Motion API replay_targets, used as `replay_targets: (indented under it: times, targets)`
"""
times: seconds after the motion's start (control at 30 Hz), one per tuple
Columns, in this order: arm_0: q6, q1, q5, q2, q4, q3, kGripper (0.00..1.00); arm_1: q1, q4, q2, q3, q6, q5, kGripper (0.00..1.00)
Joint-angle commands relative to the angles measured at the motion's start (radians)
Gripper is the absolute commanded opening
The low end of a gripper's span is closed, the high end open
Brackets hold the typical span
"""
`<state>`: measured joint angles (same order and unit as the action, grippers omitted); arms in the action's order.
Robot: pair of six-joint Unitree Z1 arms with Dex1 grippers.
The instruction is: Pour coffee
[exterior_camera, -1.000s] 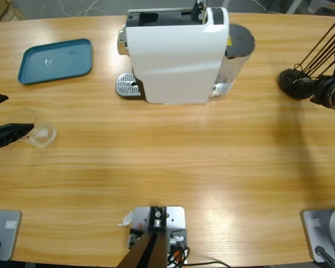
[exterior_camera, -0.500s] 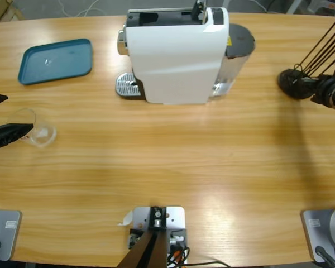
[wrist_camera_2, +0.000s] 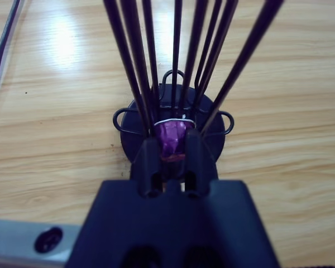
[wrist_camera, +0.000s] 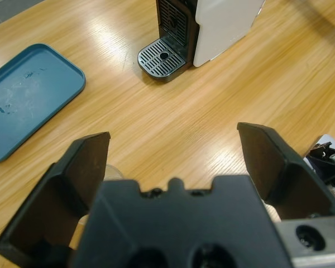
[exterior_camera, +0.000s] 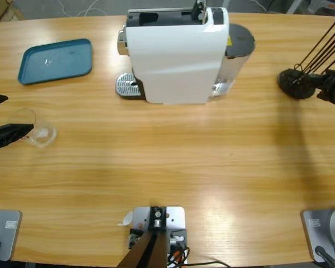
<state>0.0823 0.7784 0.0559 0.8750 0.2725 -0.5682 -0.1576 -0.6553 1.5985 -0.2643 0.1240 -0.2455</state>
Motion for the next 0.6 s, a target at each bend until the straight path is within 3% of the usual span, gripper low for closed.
replay_targets:
  times: [0.03,0.23,0.3,0.6]
  targets:
    - [0.014,-0.011,-0.009,-0.019,0.013,0.041,0.982,0.009,0.185,-0.155,-0.105,-0.026,-0.014,0.0]
    - [0.014,-0.011,-0.009,-0.021,0.013,0.041,0.982,0.009,0.256,-0.153,-0.139,-0.02,-0.008,0.019]
    - [0.014,-0.011,-0.009,-0.021,0.013,0.042,0.982,0.009,0.256,-0.117,-0.123,0.004,-0.007,0.248]
    - [0.014,-0.011,-0.01,-0.016,0.013,0.042,0.982,0.009,0.225,-0.054,-0.063,0.045,-0.022,0.25]
